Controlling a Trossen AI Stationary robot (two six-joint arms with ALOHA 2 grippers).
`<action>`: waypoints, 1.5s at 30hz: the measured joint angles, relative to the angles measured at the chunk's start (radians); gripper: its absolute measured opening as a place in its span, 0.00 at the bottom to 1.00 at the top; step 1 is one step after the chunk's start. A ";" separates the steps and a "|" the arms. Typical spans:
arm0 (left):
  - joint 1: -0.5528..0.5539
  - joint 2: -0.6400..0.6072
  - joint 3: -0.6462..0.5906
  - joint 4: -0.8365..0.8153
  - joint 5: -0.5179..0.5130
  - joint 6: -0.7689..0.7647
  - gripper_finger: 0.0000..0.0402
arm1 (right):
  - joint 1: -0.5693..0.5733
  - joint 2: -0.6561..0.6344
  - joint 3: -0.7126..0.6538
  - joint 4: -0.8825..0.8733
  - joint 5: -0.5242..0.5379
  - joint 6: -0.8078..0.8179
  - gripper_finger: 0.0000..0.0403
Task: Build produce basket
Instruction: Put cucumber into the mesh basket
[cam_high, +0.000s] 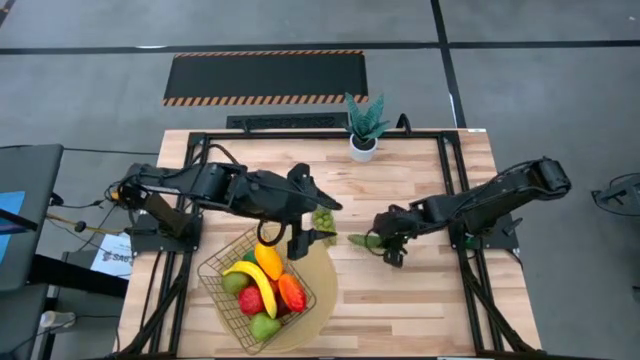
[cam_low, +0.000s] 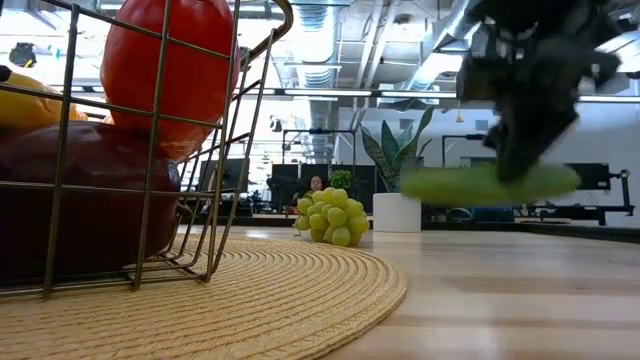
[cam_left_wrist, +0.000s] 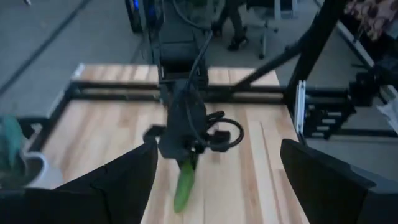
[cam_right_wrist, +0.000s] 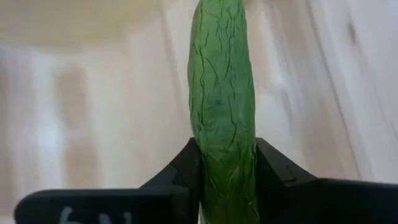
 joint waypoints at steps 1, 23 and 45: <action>0.001 -0.003 -0.001 0.022 -0.005 0.010 0.81 | 0.000 -0.025 0.000 0.018 -0.004 0.005 0.26; 0.179 -0.026 -0.103 0.661 0.108 0.090 0.81 | -0.024 -0.573 0.306 0.372 0.103 -0.204 0.36; 0.241 0.101 -0.219 1.015 0.296 -0.041 0.79 | -0.052 -0.429 0.314 0.489 0.095 -0.267 0.38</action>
